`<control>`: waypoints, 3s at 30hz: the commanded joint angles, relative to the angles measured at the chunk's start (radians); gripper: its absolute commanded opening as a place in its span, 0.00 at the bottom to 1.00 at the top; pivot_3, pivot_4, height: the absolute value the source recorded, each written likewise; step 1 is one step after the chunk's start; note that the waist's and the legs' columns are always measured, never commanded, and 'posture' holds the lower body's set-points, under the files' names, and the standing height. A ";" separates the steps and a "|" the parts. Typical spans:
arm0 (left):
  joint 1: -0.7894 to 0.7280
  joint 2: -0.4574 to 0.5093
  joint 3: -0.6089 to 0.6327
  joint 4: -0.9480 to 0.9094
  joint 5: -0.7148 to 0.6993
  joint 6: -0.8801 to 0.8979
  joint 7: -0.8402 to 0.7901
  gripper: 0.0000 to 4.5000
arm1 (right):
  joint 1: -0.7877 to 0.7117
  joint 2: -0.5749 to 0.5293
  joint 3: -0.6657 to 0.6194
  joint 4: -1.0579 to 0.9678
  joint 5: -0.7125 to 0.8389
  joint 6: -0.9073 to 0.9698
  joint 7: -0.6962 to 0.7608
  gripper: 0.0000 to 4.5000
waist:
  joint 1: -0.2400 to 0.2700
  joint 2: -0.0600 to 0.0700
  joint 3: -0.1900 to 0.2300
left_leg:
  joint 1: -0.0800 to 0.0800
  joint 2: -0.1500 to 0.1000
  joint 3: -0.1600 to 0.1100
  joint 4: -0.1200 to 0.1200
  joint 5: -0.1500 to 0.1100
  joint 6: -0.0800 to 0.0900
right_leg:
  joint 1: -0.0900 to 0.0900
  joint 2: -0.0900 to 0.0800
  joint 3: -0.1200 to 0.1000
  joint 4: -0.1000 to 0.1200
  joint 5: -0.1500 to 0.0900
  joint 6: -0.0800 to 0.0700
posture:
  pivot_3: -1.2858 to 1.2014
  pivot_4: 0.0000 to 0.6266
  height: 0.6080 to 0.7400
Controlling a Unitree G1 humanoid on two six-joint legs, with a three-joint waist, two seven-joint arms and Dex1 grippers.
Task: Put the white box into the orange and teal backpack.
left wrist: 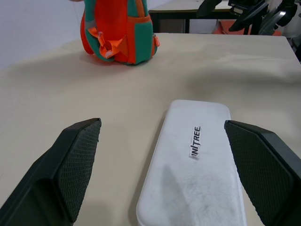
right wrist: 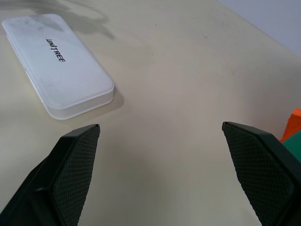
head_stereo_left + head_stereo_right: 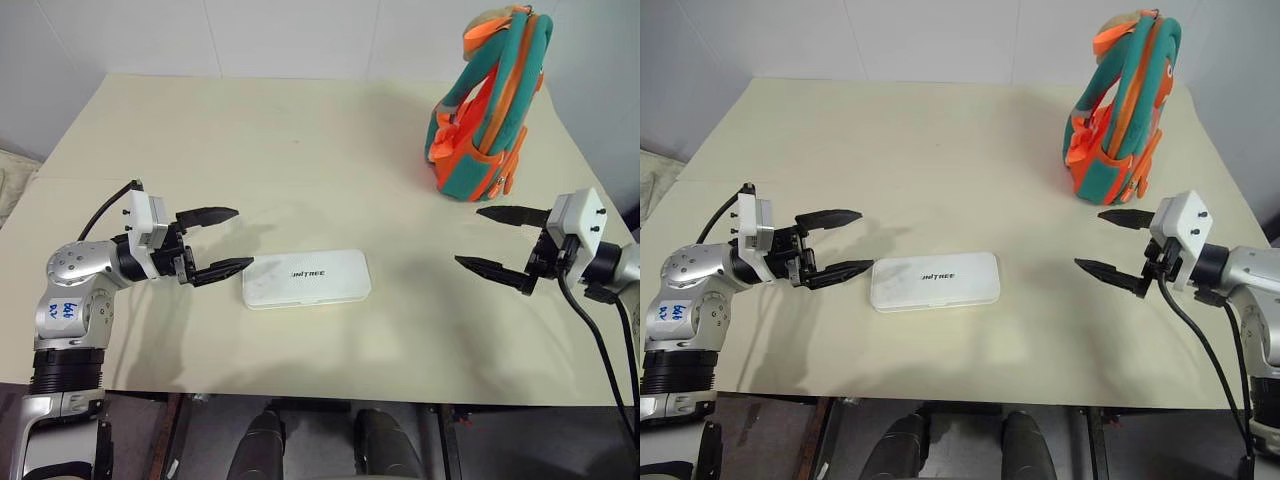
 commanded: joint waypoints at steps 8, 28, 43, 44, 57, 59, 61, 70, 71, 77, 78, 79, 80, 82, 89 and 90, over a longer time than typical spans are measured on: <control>-0.020 0.019 0.023 0.033 0.019 -0.046 0.011 1.00 | -0.059 0.015 0.088 -0.099 -0.004 0.077 -0.058 0.98 | -0.002 0.000 0.000 | 0.000 0.000 0.000 0.000 0.000 0.000 | 0.000 0.000 0.000 0.000 0.000 0.000 | 0.52 0.24 1.00; 0.188 0.046 0.058 0.004 0.146 -0.038 0.237 0.01 | -0.266 0.212 0.381 0.235 -0.258 -0.024 -0.127 0.00 | 0.000 0.000 0.000 | 0.000 0.000 0.000 -0.001 0.000 0.000 | -0.001 0.000 0.000 0.000 0.000 0.000 | 0.52 0.24 1.00; 0.179 -0.030 -0.056 -0.059 0.135 0.041 0.221 0.01 | -0.204 0.255 0.400 0.113 -0.238 0.086 -0.110 0.00 | 0.000 0.000 0.000 | 0.000 0.000 0.000 -0.001 0.000 0.000 | -0.001 0.000 0.001 0.000 0.000 0.000 | 0.52 0.24 1.00; 0.179 -0.034 -0.061 -0.058 0.135 0.043 0.220 0.01 | -0.193 0.252 0.398 0.098 -0.233 0.093 -0.108 0.00 | 0.000 0.000 0.000 | 0.000 0.000 0.000 -0.001 0.000 0.000 | -0.001 0.000 0.001 0.000 0.000 0.000 | 0.52 0.24 1.00; 0.206 -0.015 -0.004 -0.067 0.142 0.053 0.270 0.01 | -0.151 0.245 0.385 0.072 -0.216 0.099 -0.093 0.00 | 0.000 0.000 0.000 | 0.000 0.000 0.000 -0.001 0.000 0.000 | -0.001 0.000 0.001 0.000 0.000 0.000 | 0.52 0.24 1.00; 0.205 -0.014 -0.010 -0.068 0.142 0.058 0.267 0.01 | -0.154 0.251 0.388 0.077 -0.217 0.095 -0.095 0.00 | 0.000 0.000 0.000 | 0.000 0.000 0.000 -0.001 0.000 0.000 | -0.001 0.000 0.001 0.000 0.000 0.000 | 0.52 0.24 1.00; 0.207 -0.017 -0.021 -0.075 0.142 0.069 0.267 0.01 | -0.155 0.255 0.389 0.078 -0.216 0.094 -0.097 0.00 | 0.000 0.000 0.000 | 0.000 0.000 0.000 -0.001 0.000 0.000 | -0.001 0.000 0.001 0.000 0.000 0.000 | 0.52 0.24 1.00; 0.190 -0.061 -0.098 -0.092 0.145 0.107 0.257 0.01 | -0.136 0.257 0.386 0.051 -0.206 0.104 -0.101 0.00 | 0.001 0.000 0.000 | 0.000 0.000 0.000 -0.001 0.000 0.000 | -0.001 0.000 0.001 0.000 0.000 0.000 | 0.52 0.24 1.00; 0.187 -0.065 -0.103 -0.091 0.146 0.106 0.258 0.01 | -0.132 0.255 0.385 0.044 -0.204 0.107 -0.101 0.00 | 0.001 0.000 0.000 | 0.000 0.000 0.000 -0.001 0.000 0.000 | -0.001 0.000 0.001 0.000 0.000 0.000 | 0.52 0.24 1.00; 0.162 -0.080 -0.122 -0.070 0.150 0.094 0.246 0.01 | -0.102 0.240 0.364 -0.001 -0.185 0.133 -0.101 0.00 | 0.001 0.000 0.000 | 0.000 0.000 0.000 -0.001 0.000 0.000 | -0.001 0.000 0.001 0.000 0.000 0.000 | 0.52 0.24 1.00; 0.151 -0.085 -0.130 -0.062 0.152 0.092 0.240 0.01 | -0.088 0.232 0.355 -0.017 -0.179 0.144 -0.101 0.00 | 0.001 0.000 0.000 | 0.000 0.000 0.000 -0.001 0.000 0.000 | -0.001 0.000 0.001 0.000 0.000 0.000 | 0.52 0.24 1.00; 0.140 -0.090 -0.137 -0.056 0.154 0.089 0.234 0.01 | -0.073 0.224 0.346 -0.032 -0.172 0.154 -0.100 0.00 | 0.004 0.000 0.000 | 0.000 0.000 0.000 -0.001 0.000 0.000 | -0.001 0.000 0.001 0.000 0.000 0.000 | 0.52 0.24 1.00; 0.132 -0.095 -0.143 -0.049 0.156 0.086 0.229 0.01 | -0.059 0.217 0.338 -0.047 -0.166 0.164 -0.100 0.00 | 0.005 0.000 0.000 | 0.000 0.000 0.000 -0.001 0.000 0.000 | -0.001 0.000 0.001 0.000 0.000 0.000 | 0.52 0.24 1.00; 0.122 -0.100 -0.150 -0.038 0.158 0.082 0.218 0.01 | -0.032 0.202 0.327 -0.072 -0.158 0.179 -0.099 0.00 | 0.004 0.000 0.000 | 0.000 0.000 0.000 -0.001 0.000 0.000 | -0.001 0.000 0.001 -0.001 0.000 0.000 | 0.52 0.24 1.00; 0.086 -0.124 -0.183 -0.004 0.169 0.069 0.189 0.01 | 0.007 0.181 0.303 -0.105 -0.156 0.210 -0.121 0.00 | 0.000 0.000 0.000 | 0.000 0.000 0.000 -0.001 0.000 0.000 | -0.001 0.000 0.001 -0.001 0.000 0.000 | 0.52 0.24 1.00; 0.085 -0.123 -0.185 -0.003 0.173 0.069 0.189 0.01 | 0.012 0.174 0.300 -0.098 -0.165 0.199 -0.123 0.00 | 0.000 0.000 0.000 | 0.000 0.000 0.000 -0.001 0.000 0.000 | -0.001 0.000 0.001 -0.001 0.000 0.000 | 0.52 0.24 1.00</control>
